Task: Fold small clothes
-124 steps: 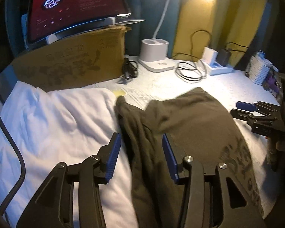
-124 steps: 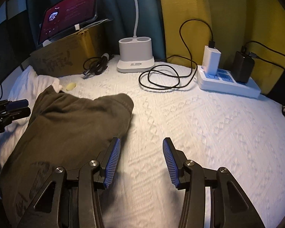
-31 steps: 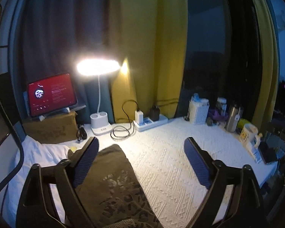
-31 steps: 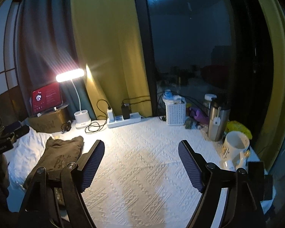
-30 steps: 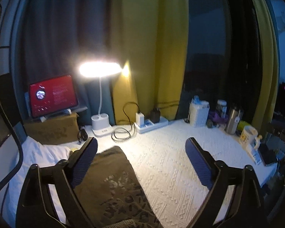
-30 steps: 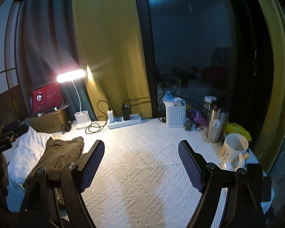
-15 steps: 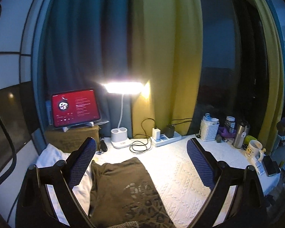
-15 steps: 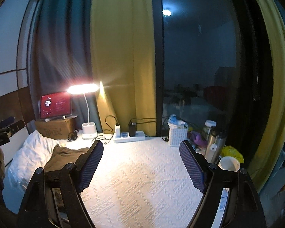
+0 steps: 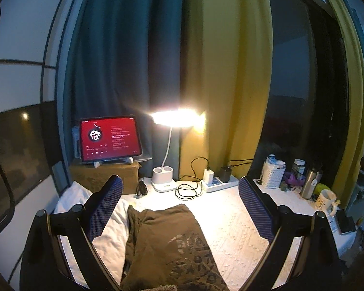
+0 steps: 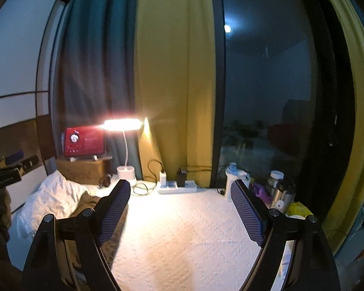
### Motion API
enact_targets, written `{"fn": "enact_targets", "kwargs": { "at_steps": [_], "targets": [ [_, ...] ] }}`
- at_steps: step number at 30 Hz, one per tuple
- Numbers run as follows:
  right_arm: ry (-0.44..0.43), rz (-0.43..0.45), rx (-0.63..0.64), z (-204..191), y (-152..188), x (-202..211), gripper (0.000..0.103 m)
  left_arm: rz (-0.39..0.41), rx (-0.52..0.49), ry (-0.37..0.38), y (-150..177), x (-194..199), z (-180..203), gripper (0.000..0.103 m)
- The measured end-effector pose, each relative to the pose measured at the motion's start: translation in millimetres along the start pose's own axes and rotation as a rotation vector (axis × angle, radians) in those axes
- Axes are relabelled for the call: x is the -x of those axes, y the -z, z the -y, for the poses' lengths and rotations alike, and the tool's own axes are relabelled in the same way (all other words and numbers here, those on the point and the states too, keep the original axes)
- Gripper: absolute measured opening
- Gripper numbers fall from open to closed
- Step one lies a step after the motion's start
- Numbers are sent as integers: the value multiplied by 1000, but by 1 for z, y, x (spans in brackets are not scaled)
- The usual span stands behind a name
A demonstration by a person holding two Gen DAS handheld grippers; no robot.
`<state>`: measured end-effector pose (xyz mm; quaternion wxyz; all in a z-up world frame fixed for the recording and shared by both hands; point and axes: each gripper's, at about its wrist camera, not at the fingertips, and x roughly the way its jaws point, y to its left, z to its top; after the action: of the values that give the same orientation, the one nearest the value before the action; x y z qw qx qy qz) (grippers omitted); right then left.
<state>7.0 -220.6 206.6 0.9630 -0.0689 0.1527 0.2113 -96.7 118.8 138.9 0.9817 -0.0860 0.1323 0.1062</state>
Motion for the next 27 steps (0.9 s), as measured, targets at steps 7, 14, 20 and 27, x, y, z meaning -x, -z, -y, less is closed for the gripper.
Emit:
{"fn": "enact_targets", "kwargs": {
  "at_steps": [7, 14, 20, 27],
  "targets": [
    [-19, 40, 27, -15, -13, 10, 87, 43, 2, -5, -4, 9, 2, 96],
    [-9, 32, 34, -17, -12, 6, 88, 54, 8, -9, -2, 12, 4, 96],
    [-7, 10, 24, -13, -8, -1, 89, 44, 10, -8, 0, 9, 3, 96],
    [-6, 5, 19, -11, -6, -2, 89, 42, 4, -11, 0, 11, 7, 96]
  ]
}}
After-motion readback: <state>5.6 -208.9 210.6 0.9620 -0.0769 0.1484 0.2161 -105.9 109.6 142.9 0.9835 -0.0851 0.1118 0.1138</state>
